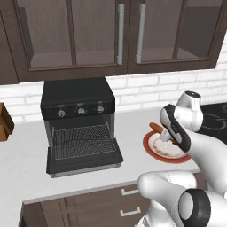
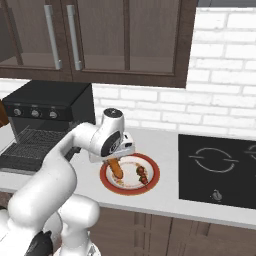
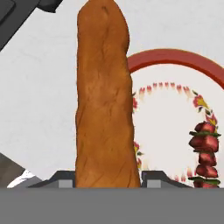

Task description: Pick up the kebab skewer and baguette bread, and place them inside the toaster oven. Close the toaster oven door and start by setting the timer.

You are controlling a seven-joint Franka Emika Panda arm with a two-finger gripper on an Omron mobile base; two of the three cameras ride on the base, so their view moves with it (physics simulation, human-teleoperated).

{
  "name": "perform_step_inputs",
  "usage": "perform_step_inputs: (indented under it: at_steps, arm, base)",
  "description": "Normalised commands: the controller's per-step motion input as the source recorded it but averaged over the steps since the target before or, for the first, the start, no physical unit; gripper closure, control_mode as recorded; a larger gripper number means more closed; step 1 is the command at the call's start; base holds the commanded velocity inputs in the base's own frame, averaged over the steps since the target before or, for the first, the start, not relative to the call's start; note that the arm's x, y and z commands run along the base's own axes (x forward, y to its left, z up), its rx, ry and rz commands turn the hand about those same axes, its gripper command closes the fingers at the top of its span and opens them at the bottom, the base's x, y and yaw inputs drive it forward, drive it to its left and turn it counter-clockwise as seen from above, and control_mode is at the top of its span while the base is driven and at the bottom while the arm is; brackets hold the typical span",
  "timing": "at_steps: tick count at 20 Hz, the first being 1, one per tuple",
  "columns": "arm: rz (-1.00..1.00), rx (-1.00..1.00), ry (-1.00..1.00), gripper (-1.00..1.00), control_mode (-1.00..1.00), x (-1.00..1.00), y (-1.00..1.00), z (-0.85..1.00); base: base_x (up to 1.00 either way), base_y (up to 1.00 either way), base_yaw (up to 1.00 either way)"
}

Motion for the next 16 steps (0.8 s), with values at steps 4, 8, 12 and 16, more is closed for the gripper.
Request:
perform_step_inputs:
  at_steps: [4, 8, 12, 16]
  arm:
    - [0.24, -0.04, -0.04, 1.0, -1.0, -0.59, 0.62, 0.62]
    - [0.42, -0.08, -0.17, 1.0, -1.0, -0.17, 0.97, 0.28]
    - [0.44, -0.08, -0.05, 1.0, -1.0, 0.0, 1.0, 0.25]
    - [0.38, -0.11, 0.0, 1.0, -1.0, 0.0, 1.0, 0.21]
  base:
    - [0.0, 0.0, 0.0]
    - [0.0, 0.0, 0.0]
    - [0.0, 0.0, 0.0]
    - [0.0, 0.0, 0.0]
